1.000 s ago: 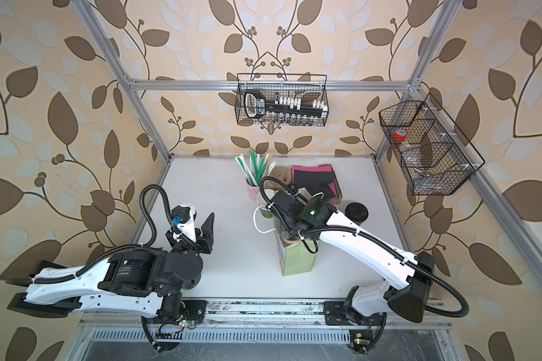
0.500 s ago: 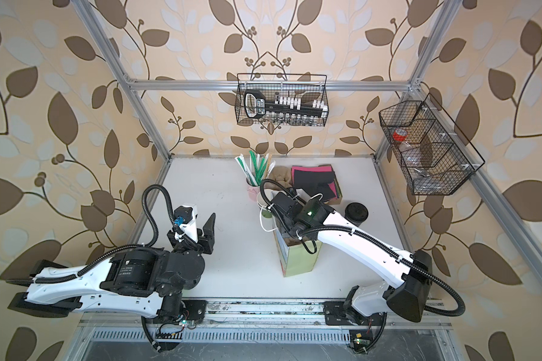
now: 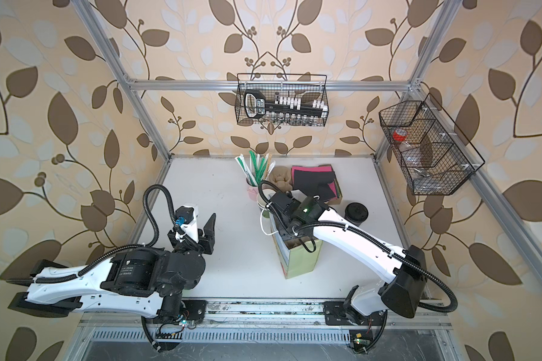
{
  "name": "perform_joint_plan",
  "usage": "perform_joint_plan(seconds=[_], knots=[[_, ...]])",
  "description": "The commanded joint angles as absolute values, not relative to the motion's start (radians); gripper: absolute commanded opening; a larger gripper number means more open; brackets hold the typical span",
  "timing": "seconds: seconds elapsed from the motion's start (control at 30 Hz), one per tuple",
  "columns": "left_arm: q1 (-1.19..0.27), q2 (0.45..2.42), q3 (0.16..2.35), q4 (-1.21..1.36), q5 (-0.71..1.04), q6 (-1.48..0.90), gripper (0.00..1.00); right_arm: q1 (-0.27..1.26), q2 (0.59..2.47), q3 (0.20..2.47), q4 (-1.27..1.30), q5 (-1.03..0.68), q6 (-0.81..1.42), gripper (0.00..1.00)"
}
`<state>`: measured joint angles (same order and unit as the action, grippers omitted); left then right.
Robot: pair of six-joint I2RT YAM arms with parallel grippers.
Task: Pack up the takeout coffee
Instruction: 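Lower the brown carrier down into the white bag with the right gripper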
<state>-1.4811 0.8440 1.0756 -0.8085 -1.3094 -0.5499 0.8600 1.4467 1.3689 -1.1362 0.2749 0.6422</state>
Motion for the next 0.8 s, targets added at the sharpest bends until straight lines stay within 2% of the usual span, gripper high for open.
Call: perform_joint_plan(seconds=[0.0, 0.77], knots=[[-1.496, 0.831, 1.085, -0.803, -1.35, -0.543, 0.52, 0.843, 1.45, 1.36, -1.166, 0.237, 0.615, 0.31], [-1.505, 0.849, 1.085, -0.796, -1.361, -0.522, 0.52, 0.816, 1.528, 1.303, -1.082, 0.181, 0.586, 0.3]])
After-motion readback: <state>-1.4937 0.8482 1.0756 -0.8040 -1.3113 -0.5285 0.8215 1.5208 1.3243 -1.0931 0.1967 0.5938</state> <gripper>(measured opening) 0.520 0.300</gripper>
